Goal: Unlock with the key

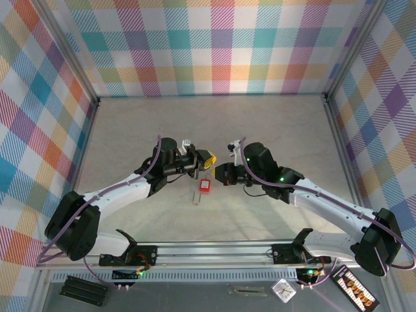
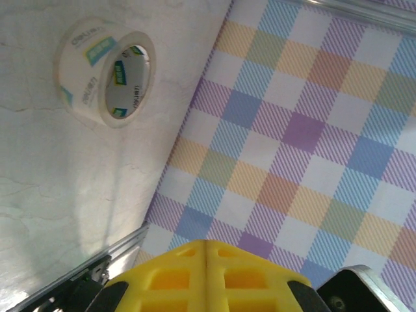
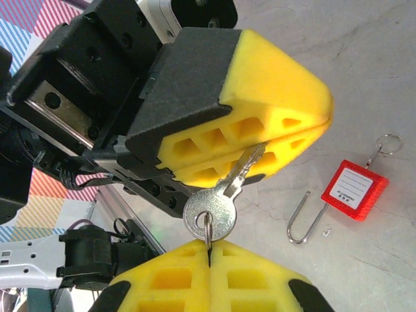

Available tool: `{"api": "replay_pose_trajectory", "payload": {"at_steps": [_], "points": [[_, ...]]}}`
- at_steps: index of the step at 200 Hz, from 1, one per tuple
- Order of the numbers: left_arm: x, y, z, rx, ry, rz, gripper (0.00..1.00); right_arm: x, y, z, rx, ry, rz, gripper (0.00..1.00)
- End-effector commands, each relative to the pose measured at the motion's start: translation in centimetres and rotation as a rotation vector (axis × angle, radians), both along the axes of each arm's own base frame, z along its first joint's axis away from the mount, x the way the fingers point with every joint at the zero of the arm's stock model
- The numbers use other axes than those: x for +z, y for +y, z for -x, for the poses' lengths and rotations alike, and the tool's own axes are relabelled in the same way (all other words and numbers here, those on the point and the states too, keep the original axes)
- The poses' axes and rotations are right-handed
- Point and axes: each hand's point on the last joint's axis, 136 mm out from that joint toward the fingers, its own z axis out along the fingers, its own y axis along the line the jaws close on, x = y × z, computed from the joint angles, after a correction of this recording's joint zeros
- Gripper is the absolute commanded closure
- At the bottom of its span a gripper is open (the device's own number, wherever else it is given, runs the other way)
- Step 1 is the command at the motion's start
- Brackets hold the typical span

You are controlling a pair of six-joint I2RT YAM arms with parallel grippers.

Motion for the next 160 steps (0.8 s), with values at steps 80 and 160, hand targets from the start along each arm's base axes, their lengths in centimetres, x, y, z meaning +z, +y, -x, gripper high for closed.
{"api": "replay_pose_trajectory", "payload": {"at_steps": [80,160], "points": [[7.6,4.8,-2.0,0.182,-0.495,-0.198,1.0,8.0,1.3,-1.4,-0.029,-0.02,-0.322,0.23],[12.9,4.0,-3.7,0.262,-0.687,-0.032,1.0,10.4,0.5,-4.0,-0.055,-0.046,-0.485,0.21]]}}
